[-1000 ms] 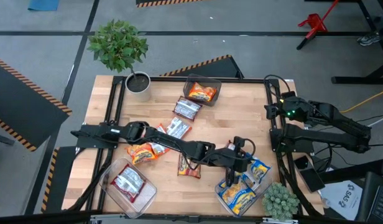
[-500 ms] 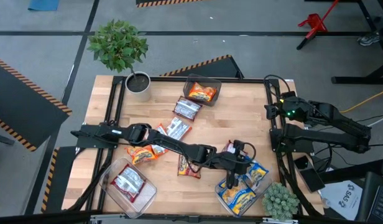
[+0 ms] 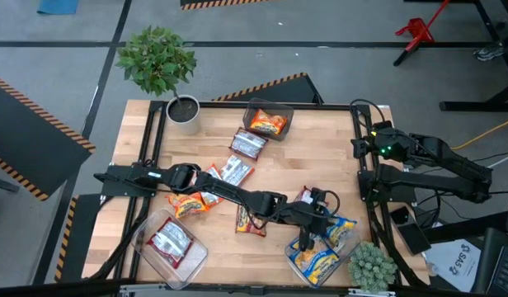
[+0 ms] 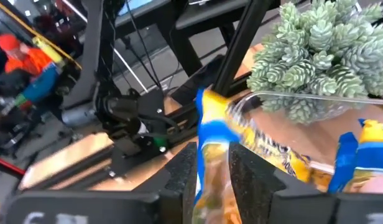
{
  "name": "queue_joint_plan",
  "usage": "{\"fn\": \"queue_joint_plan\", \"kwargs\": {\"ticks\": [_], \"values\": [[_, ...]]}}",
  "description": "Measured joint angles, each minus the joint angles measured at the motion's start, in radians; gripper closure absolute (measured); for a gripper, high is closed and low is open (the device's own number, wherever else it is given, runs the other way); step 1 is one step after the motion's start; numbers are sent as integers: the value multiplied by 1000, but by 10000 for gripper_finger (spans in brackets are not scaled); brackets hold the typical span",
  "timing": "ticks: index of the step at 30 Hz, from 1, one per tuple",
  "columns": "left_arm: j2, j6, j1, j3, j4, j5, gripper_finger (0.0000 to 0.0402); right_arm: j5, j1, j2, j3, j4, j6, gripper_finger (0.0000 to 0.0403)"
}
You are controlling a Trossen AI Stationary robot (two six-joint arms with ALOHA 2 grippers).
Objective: Sort Maruchan noodles
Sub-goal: Put the blue noodle pack into the right transparent bin, then put the red noodle pack into the left transparent bin
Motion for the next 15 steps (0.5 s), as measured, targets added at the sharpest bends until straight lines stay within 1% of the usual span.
{"fn": "queue_joint_plan", "kwargs": {"ticks": [5,7,9,12,13,14,15], "values": [[0,81,1,0,16,-5,302,-1,0,0,0,0,0,123],[-5,127,0,0,15,-23,301,-1,0,0,0,0,0,123],[-17,165,-5,0,9,-94,301,-4,0,0,0,0,0,123],[-67,219,-13,0,8,-231,301,-21,0,0,0,0,-13,123],[-95,220,-11,0,2,-256,301,-23,0,0,0,0,-21,123],[-129,194,-7,0,-49,-262,301,-30,0,0,0,0,-22,123],[-162,135,2,0,-107,-245,301,-35,0,0,0,0,-23,123]]}}
